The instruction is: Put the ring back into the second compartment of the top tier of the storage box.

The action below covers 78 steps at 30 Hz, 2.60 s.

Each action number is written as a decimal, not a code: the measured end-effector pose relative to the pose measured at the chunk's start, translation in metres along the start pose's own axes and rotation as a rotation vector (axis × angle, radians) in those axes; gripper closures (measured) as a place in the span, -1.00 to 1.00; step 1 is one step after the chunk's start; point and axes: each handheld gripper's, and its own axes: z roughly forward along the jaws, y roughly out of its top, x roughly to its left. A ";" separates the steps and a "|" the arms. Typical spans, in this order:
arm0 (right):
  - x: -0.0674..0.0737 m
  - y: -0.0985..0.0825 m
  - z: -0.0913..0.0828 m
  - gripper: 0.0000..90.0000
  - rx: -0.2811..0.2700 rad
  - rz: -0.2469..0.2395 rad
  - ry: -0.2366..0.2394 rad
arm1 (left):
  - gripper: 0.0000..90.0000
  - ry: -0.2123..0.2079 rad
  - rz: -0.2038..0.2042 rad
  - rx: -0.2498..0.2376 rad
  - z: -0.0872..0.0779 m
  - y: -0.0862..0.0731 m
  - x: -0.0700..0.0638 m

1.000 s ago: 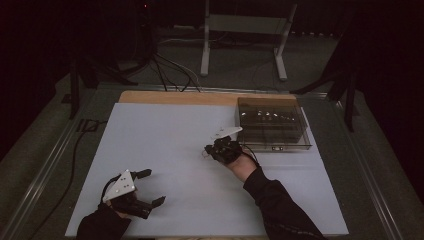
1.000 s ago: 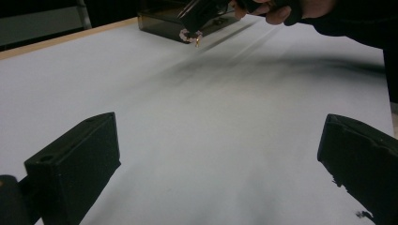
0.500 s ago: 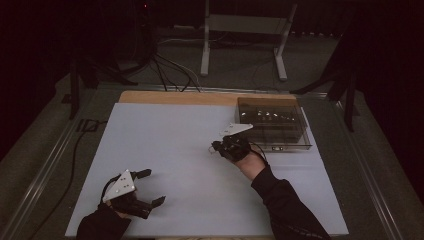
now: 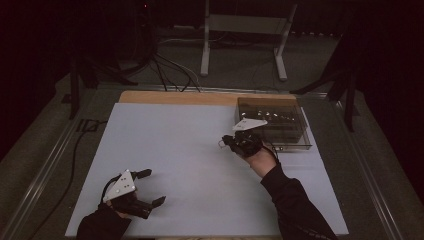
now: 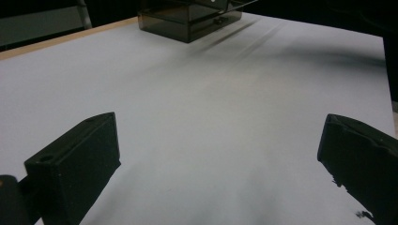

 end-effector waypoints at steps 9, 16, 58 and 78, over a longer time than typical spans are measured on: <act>-0.012 -0.002 -0.011 0.92 -0.016 0.018 -0.029 | -0.99 -0.005 0.004 0.000 0.000 0.000 0.000; -0.020 -0.002 -0.020 0.92 -0.021 0.026 -0.050 | -0.99 -0.003 0.000 -0.001 0.000 0.000 0.000; -0.079 -0.032 -0.076 0.92 -0.070 0.166 -0.204 | -0.99 0.000 0.005 0.003 0.001 0.000 0.000; -0.095 -0.050 -0.082 0.92 -0.058 0.218 -0.241 | -0.99 0.000 0.007 0.001 0.001 0.000 0.000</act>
